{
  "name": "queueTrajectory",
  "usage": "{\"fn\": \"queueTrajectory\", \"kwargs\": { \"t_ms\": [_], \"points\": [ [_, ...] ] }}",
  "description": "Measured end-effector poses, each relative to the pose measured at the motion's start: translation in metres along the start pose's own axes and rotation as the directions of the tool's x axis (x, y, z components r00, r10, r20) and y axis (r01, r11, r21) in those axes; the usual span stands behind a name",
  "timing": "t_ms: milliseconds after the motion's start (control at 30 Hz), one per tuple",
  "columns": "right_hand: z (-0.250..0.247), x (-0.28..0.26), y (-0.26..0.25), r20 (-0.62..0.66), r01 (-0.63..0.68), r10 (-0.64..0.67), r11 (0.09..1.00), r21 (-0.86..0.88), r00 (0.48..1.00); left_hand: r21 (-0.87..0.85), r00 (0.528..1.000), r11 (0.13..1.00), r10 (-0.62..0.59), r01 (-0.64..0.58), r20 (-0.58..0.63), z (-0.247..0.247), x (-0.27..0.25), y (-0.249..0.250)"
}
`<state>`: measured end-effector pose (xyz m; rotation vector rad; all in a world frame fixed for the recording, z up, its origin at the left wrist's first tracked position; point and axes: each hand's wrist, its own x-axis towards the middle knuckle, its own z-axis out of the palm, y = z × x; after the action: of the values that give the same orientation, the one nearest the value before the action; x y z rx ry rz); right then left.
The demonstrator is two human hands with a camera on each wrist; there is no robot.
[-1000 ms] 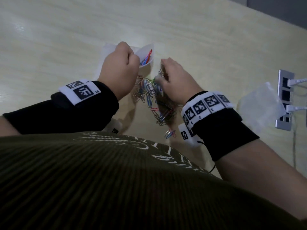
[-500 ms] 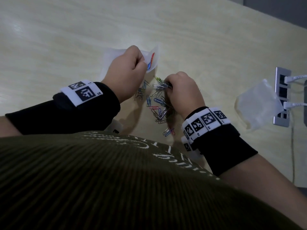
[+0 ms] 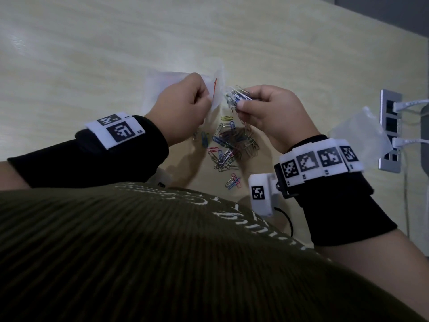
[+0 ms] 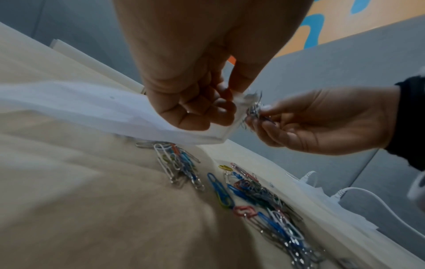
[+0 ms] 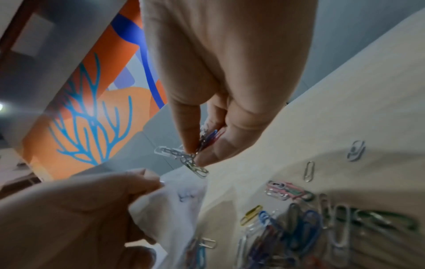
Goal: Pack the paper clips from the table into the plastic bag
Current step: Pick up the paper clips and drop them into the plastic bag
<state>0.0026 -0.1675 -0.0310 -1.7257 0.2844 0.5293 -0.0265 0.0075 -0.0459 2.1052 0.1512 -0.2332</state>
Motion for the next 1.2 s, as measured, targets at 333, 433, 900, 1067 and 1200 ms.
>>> {"fn": "queueTrajectory", "kwargs": {
  "t_ms": [333, 433, 900, 1067, 1200],
  "points": [
    [0.010, -0.003, -0.013, 0.043, -0.095, 0.087, 0.954, 0.283, 0.995, 0.057, 0.996, 0.996, 0.068, -0.071, 0.053, 0.002, 0.000, 0.000],
    [0.014, -0.003, -0.013, 0.020, -0.084, 0.082, 0.983, 0.162, 0.996, 0.046, 0.991, 0.993, 0.101, -0.105, 0.084, 0.003, -0.001, 0.001],
    [0.026, 0.003, -0.017, 0.081, 0.139, -0.118, 0.675, -0.724, 0.990, 0.069, 0.991, 0.989, 0.134, -0.134, -0.006, 0.005, 0.002, -0.003],
    [0.029, -0.001, -0.022, 0.075, 0.195, -0.198, 0.700, -0.687, 0.977, 0.048, 0.994, 0.993, 0.111, -0.110, -0.020, 0.004, 0.001, -0.004],
    [0.028, -0.002, -0.022, 0.115, 0.230, -0.215, 0.654, -0.720, 0.970, -0.008, 0.994, 0.994, 0.107, -0.107, -0.006, 0.003, 0.000, -0.002]
  ]
}}
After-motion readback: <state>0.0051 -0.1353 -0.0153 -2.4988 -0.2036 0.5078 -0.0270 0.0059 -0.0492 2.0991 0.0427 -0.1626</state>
